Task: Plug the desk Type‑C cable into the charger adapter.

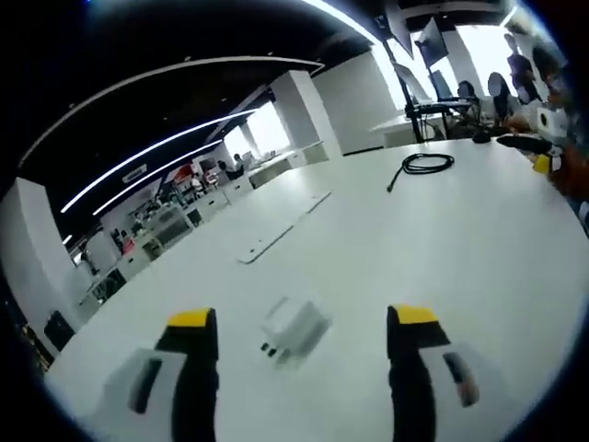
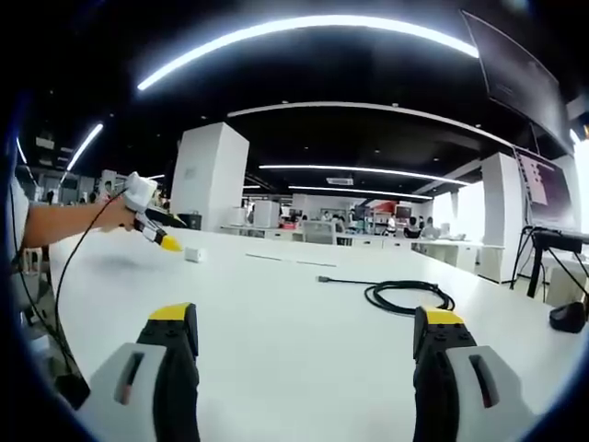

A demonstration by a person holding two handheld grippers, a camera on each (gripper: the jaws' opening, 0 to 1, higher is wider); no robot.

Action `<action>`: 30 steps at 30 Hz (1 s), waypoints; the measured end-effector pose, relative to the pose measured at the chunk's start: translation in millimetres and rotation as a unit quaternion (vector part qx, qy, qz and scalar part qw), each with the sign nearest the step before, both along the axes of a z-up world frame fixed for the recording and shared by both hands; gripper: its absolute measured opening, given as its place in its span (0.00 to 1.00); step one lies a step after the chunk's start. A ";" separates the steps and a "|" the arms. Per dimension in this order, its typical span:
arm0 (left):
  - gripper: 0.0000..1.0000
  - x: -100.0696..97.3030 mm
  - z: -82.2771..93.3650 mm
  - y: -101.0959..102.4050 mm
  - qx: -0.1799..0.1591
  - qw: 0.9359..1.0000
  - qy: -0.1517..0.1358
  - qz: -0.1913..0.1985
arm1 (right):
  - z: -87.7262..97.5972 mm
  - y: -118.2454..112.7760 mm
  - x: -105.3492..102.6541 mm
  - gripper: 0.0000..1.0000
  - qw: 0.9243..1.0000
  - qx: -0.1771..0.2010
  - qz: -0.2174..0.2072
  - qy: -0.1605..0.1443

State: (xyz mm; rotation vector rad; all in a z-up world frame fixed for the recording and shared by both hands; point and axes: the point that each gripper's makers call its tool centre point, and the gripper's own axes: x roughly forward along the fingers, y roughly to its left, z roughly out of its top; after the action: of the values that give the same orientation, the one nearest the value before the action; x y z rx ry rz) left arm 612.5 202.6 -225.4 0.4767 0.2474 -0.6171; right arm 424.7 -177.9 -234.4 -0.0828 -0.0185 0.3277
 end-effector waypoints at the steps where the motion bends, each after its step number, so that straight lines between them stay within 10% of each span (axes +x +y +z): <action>1: 0.74 2.4 0.0 0.9 0.004 1.000 0.001 0.001 | 0.0 -0.5 0.0 0.99 1.000 0.001 -0.001 0.000; 30: 0.37 7.7 -25.4 -24.8 0.096 0.989 0.073 -0.090 | -1.9 -1.9 2.1 0.98 1.000 0.000 -0.002 0.001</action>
State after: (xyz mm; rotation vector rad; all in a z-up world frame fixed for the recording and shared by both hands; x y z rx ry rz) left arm 620.2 177.8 -250.8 0.6456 0.4089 -0.8105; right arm 426.8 -179.8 -236.3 -0.0831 -0.0158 0.3231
